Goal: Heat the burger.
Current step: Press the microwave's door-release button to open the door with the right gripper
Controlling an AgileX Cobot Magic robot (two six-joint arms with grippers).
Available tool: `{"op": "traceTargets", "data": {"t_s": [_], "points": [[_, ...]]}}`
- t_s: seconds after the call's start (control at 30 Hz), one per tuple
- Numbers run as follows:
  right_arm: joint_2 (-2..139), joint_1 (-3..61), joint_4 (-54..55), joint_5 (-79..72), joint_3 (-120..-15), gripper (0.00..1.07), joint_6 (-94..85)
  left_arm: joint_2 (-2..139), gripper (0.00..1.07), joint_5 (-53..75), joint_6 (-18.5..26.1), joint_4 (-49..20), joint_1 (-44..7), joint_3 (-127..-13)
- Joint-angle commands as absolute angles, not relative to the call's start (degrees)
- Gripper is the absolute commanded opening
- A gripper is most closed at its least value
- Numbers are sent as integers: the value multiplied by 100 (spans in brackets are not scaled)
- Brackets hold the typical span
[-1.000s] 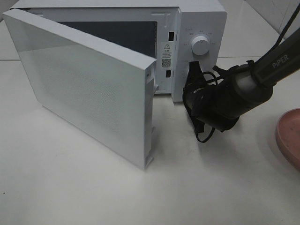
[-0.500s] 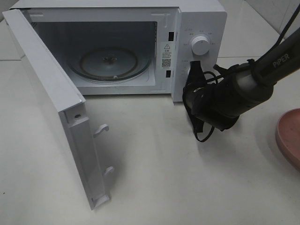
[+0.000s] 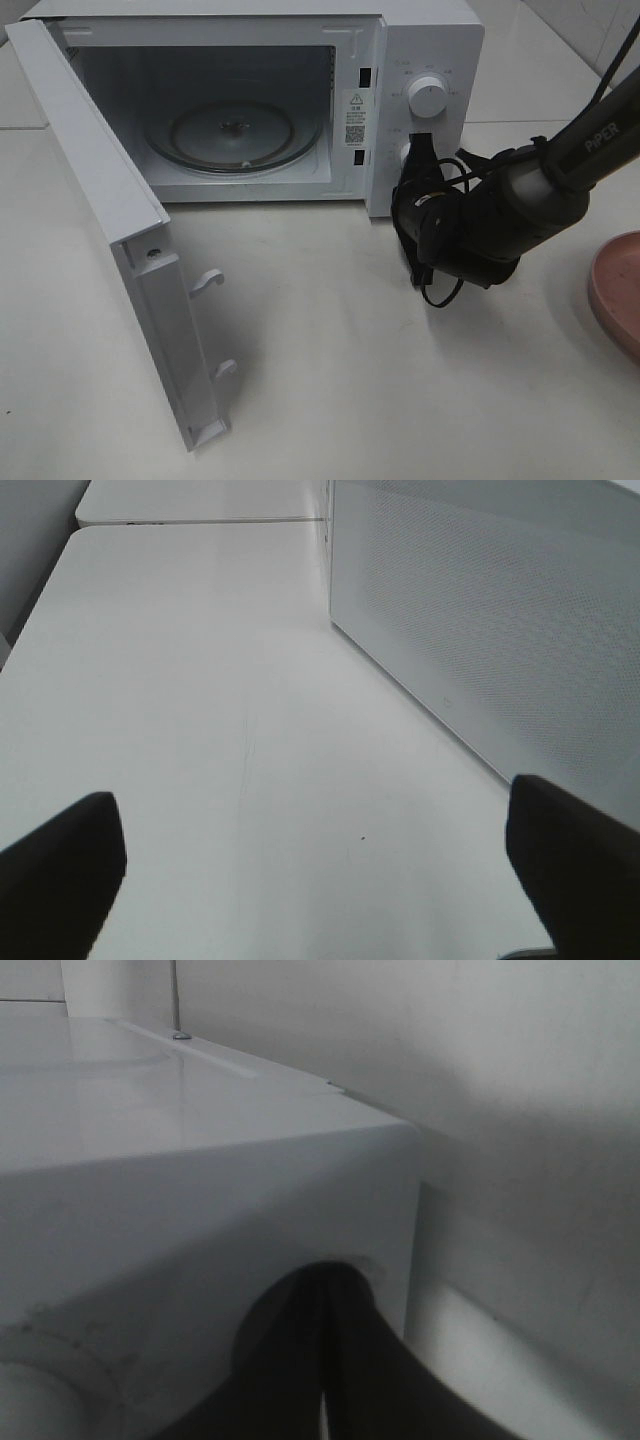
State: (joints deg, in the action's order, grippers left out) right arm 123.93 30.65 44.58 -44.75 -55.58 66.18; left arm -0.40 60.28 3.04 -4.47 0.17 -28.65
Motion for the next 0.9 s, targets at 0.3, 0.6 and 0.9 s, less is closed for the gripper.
{"op": "traceTargets", "data": {"t_s": [0.3, 0.6, 0.9], "points": [[12393, 2962, 3644, -4979, -5919, 0, 6790, -178, 98, 5947, 292, -447, 6, -2848], [12193, 3088, 3799, -5042, -5403, 0, 6790, -178, 98, 5947, 292, -447, 6, -2848], [12032, 3088, 3770, -4733, -5139, 0, 6790, -178, 98, 5947, 292, -447, 6, -2848]]}}
